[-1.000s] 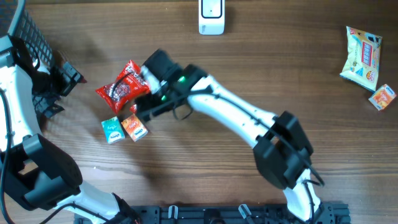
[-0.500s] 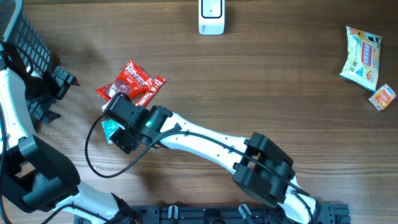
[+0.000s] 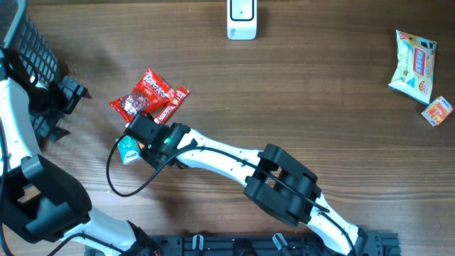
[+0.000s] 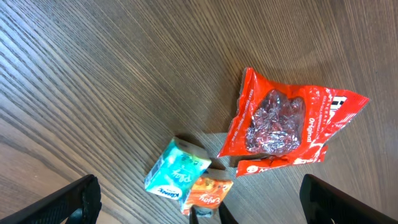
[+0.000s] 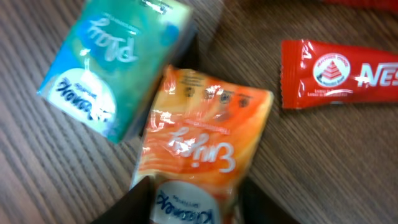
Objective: Scan the item barcode
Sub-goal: 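Grasp the orange Kleenex pack with the right gripper, then carry the orange pack rightward to the table center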
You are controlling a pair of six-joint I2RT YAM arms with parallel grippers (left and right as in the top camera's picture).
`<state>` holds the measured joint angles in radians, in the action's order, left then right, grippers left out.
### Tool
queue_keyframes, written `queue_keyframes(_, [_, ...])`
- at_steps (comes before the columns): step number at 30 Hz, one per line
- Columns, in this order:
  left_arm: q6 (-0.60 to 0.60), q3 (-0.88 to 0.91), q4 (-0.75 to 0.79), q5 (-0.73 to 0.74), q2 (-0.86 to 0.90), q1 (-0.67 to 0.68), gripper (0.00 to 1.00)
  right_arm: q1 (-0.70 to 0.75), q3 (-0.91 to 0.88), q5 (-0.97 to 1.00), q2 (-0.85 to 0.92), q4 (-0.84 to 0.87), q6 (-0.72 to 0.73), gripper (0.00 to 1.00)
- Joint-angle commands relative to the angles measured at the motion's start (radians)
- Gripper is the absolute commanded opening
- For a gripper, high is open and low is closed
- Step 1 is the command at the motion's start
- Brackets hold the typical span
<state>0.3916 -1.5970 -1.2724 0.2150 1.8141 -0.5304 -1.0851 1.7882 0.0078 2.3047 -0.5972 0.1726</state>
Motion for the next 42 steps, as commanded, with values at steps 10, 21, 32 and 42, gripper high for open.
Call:
queue_keyframes(10, [0.035,-0.008,-0.007,0.001,-0.004,-0.018,1.0,0.154,-0.002,0.141,0.025,-0.164,0.146,0.04])
queue_keyframes(21, [0.035,-0.008,0.003,0.002,-0.004,-0.018,1.0,0.424,-0.002,-0.011,0.001,-0.392,-0.043,0.09])
queue_keyframes(32, [0.035,-0.008,0.003,0.002,-0.004,-0.018,1.0,0.486,0.094,0.013,-0.127,-0.547,-0.148,1.0])
queue_keyframes(42, [0.035,-0.008,0.003,0.002,-0.004,-0.018,1.0,0.306,-0.004,0.178,-0.152,-0.529,-0.169,0.98])
